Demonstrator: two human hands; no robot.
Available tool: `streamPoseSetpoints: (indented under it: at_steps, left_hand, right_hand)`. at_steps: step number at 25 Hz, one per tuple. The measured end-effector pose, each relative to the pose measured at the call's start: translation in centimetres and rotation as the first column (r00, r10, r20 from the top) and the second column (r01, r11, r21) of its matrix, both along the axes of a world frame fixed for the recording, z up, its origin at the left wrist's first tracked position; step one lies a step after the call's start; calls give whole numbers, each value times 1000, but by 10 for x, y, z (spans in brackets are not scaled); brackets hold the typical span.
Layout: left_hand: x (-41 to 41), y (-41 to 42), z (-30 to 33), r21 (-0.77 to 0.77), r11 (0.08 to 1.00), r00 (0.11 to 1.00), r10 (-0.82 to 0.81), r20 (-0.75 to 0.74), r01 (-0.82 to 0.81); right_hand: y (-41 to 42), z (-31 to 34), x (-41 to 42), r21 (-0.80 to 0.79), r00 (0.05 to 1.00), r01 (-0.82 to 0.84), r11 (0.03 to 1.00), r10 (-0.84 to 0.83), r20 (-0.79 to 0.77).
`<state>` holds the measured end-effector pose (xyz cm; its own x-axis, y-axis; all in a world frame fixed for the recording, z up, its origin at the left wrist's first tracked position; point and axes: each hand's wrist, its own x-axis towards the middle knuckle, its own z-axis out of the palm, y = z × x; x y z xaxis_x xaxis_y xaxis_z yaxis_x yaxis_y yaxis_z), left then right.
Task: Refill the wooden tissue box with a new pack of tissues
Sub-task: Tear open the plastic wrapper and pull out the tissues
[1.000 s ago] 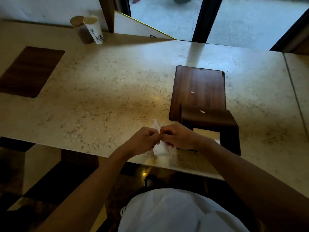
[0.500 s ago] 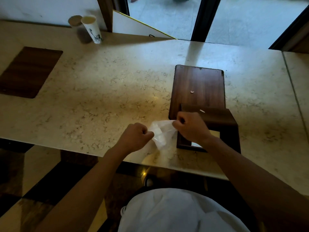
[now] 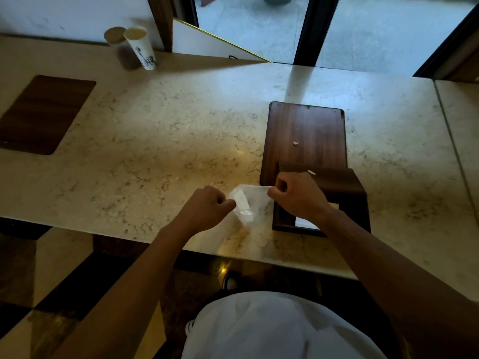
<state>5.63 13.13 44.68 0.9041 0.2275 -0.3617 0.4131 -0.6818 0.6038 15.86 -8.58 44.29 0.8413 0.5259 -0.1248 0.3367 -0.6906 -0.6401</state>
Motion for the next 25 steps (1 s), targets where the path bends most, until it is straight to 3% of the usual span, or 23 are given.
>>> streamPoseSetpoints:
  at_steps: [3, 8, 10, 12, 14, 19, 23, 25]
  left_hand:
    - [-1, -14, 3, -104, 995, 1000, -6, 26, 9]
    - [1, -31, 6, -242, 970, 993, 53, 104, -26]
    - [1, -36, 7, -267, 963, 990, 65, 126, -29]
    - [0, -41, 6, -269, 963, 989, 55, 136, -17]
    - [0, -43, 7, -296, 955, 989, 50, 142, -5]
    - [-2, -48, 11, -290, 957, 982, 69, 177, -15]
    - [-2, -51, 14, -245, 969, 971, 48, 234, 11]
    - [-4, -54, 16, -214, 976, 967, 6, 254, 50]
  right_hand:
    - [5, 5, -3, 37, 1000, -2, 999, 1, 21]
    - [23, 31, -22, 285, 996, -31, 958, 54, -72]
    - [26, 39, -26, 203, 987, -107, 973, 129, -98]
    - [27, 44, -30, 3, 966, -253, 967, 253, -42]
    - [28, 50, -34, -40, 947, -320, 947, 318, -41]
    - [30, 45, -30, -33, 934, -320, 947, 310, -181]
    - [24, 26, -29, -117, 959, -176, 977, 144, -244]
    - [24, 21, -26, -132, 951, -186, 974, 145, -273]
